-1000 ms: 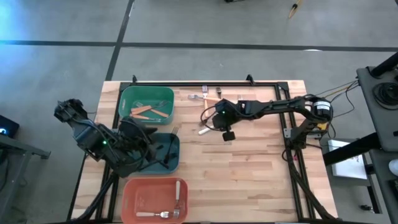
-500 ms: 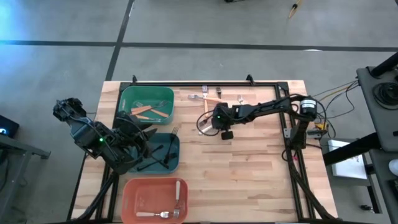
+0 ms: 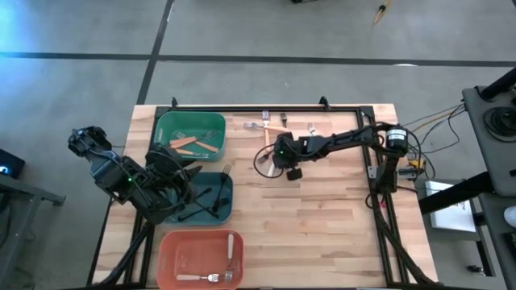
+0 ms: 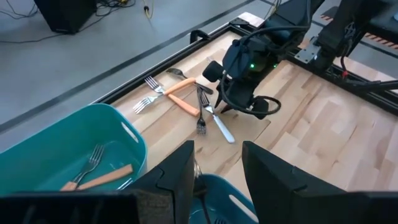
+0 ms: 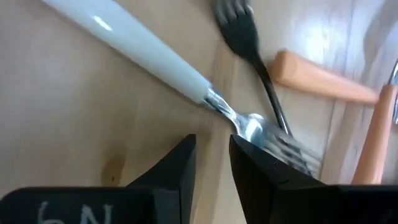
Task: Sort silverware by color (type)
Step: Put the white fork into the orange bin
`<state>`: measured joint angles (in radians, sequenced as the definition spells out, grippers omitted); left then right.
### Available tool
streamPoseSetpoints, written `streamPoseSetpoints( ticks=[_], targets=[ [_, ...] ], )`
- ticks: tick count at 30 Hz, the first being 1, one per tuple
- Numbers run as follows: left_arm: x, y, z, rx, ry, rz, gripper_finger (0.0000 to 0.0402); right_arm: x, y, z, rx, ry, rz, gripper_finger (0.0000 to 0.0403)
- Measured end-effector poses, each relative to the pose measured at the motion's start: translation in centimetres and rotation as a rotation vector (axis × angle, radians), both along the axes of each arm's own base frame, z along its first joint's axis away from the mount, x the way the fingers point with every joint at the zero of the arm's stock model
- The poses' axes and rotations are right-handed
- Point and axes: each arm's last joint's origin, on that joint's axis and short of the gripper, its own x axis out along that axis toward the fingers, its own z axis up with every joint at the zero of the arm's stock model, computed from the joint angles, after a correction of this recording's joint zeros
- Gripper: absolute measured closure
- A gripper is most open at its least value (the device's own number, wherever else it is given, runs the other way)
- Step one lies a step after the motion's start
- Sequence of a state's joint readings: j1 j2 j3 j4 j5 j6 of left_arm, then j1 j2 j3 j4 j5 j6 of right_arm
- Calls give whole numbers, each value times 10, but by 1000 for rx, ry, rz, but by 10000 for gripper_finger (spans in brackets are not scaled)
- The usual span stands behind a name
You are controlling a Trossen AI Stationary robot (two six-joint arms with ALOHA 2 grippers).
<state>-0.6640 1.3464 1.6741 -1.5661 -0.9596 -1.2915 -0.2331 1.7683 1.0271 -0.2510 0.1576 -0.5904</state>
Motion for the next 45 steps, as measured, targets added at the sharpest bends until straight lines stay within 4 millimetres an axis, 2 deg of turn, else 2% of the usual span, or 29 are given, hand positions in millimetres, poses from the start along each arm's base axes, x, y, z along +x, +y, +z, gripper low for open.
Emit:
streamPoseSetpoints(
  ticks=[6,16,19,24,28,37,45],
  targets=[
    [0,0,0,-1,0,1,284,2,6,0,-55,31,144,312],
    [0,0,0,-20,-15,14,283,14,3,14,-113,10,239,312],
    [0,0,0,-29,-23,21,283,17,1,13,-77,19,269,312],
    [0,0,0,-41,-33,30,283,20,-3,7,-20,104,276,312],
    [0,0,0,-41,-32,29,283,26,-6,6,-30,108,291,312],
    [1,-1,0,-48,-26,25,283,37,-13,23,-54,86,312,312],
    [0,-1,-1,-60,-14,19,283,29,-28,21,6,113,288,312]
  ],
)
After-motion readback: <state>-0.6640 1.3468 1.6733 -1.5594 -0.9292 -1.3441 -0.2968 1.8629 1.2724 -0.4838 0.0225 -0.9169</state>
